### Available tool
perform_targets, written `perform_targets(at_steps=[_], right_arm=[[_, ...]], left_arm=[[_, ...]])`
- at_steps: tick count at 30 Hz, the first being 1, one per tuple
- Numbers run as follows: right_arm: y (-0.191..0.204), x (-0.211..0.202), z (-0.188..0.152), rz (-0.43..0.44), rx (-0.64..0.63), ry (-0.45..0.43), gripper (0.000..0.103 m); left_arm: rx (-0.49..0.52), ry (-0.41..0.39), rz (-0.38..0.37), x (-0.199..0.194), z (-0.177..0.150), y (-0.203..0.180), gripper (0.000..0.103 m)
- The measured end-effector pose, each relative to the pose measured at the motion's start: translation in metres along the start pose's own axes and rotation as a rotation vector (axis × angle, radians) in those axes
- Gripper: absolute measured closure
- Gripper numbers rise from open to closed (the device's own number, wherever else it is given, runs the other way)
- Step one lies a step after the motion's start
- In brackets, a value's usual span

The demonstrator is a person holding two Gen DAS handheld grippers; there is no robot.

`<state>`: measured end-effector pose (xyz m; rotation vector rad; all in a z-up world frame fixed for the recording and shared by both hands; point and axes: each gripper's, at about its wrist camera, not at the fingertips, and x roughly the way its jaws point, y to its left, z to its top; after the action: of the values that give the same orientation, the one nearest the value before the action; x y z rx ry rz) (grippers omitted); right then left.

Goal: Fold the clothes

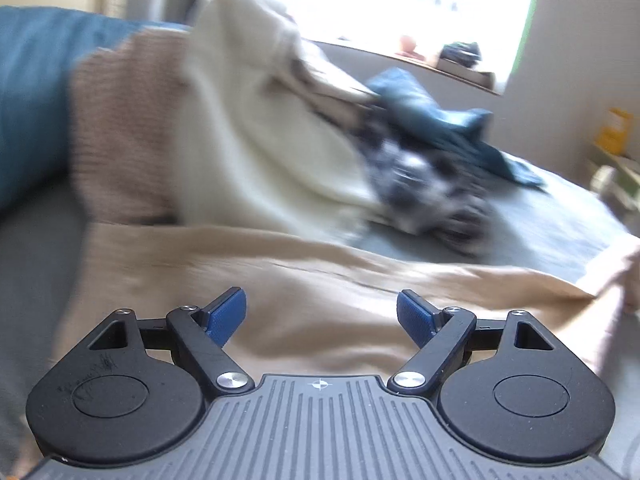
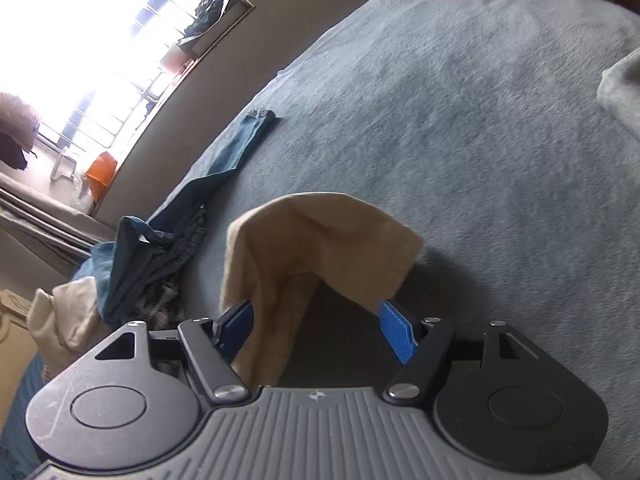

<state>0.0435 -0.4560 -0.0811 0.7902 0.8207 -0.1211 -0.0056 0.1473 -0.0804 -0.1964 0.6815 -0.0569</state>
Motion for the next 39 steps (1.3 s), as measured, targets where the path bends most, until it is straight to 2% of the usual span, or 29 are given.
perform_targets(at_steps=[4, 10, 15, 18, 19, 20, 21, 23, 27, 31, 34, 37, 39], right_arm=[[0.0, 0.006, -0.005, -0.063, -0.095, -0.013, 0.03], [0.007, 0.039, -0.012, -0.141, -0.257, -0.028, 0.03], [-0.007, 0.065, -0.013, -0.141, -0.231, -0.054, 0.03], [-0.012, 0.073, -0.008, -0.134, -0.223, -0.119, 0.034], [-0.013, 0.074, -0.006, -0.118, -0.217, -0.136, 0.038], [-0.013, 0.075, -0.004, -0.103, -0.215, -0.147, 0.053], [-0.011, 0.074, -0.002, -0.109, -0.222, -0.16, 0.059], [-0.004, 0.07, 0.001, -0.125, -0.261, -0.177, 0.083], [0.012, 0.039, 0.01, -0.139, -0.344, -0.24, 0.085], [0.026, -0.013, 0.032, -0.109, -0.391, -0.267, 0.086], [0.03, -0.047, 0.051, -0.093, -0.421, -0.206, 0.086], [0.031, -0.076, 0.066, -0.11, -0.447, -0.136, 0.086], [0.03, -0.091, 0.072, -0.135, -0.457, -0.088, 0.086]], left_arm=[[0.061, 0.041, -0.093, 0.007, -0.012, -0.026, 0.02], [0.177, 0.089, -0.196, 0.011, -0.03, -0.059, 0.02], [0.371, 0.059, -0.339, -0.004, -0.044, -0.087, 0.019], [0.465, 0.105, -0.401, 0.002, -0.055, -0.107, 0.018], [0.5, 0.119, -0.409, 0.004, -0.061, -0.115, 0.018], [0.541, 0.131, -0.407, 0.006, -0.066, -0.123, 0.019], [0.581, 0.129, -0.397, 0.008, -0.071, -0.129, 0.019], [0.659, 0.116, -0.376, 0.01, -0.081, -0.141, 0.023], [0.793, 0.093, -0.341, 0.012, -0.098, -0.161, 0.024], [0.776, 0.104, -0.356, 0.015, -0.097, -0.162, 0.024], [0.713, 0.138, -0.386, 0.02, -0.087, -0.155, 0.024], [0.606, 0.174, -0.433, 0.022, -0.071, -0.145, 0.023], [0.543, 0.183, -0.439, 0.025, -0.061, -0.139, 0.023]])
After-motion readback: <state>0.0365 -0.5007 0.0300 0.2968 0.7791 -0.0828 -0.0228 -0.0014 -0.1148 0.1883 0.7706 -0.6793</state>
